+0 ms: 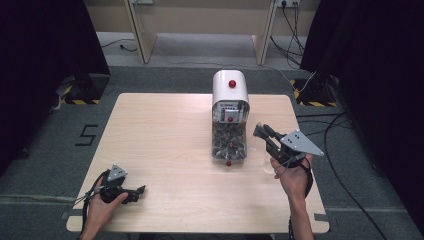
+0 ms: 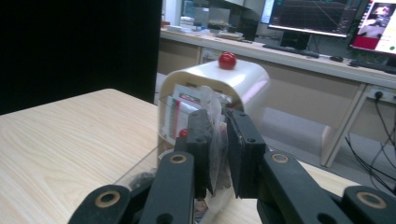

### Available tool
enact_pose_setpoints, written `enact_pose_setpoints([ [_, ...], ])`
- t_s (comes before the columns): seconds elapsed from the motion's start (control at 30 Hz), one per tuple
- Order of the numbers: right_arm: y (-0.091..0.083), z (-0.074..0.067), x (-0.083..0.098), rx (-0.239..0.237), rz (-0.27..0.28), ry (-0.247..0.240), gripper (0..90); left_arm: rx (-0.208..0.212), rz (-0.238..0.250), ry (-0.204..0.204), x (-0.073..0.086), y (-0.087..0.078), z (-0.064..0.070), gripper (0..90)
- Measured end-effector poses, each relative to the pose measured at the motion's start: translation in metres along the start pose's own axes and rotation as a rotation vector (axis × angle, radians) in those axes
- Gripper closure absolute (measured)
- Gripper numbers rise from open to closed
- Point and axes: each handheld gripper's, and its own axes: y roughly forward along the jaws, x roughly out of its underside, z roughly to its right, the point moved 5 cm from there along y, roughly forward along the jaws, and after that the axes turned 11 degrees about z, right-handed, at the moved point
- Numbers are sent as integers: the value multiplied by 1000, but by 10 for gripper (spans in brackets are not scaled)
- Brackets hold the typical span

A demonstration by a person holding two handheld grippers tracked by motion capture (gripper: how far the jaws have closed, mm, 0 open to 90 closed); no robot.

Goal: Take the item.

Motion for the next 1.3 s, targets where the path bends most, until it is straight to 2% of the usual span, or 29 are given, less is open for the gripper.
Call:
enact_pose_setpoints([
  [0.53, -29, 30, -2, 86, 13, 9, 802, 0, 0, -1, 0, 0, 0, 0],
  [0.7, -35, 34, -1, 100, 7, 5, 802, 0, 0, 0, 0, 0, 0, 0],
  [0.9, -40, 40, 5, 122, -17, 3, 802, 0, 0, -1, 0, 0, 0, 0],
  [1.3, -43, 43, 26, 125, -88, 2, 801, 0, 0, 0, 0, 0, 0, 0],
])
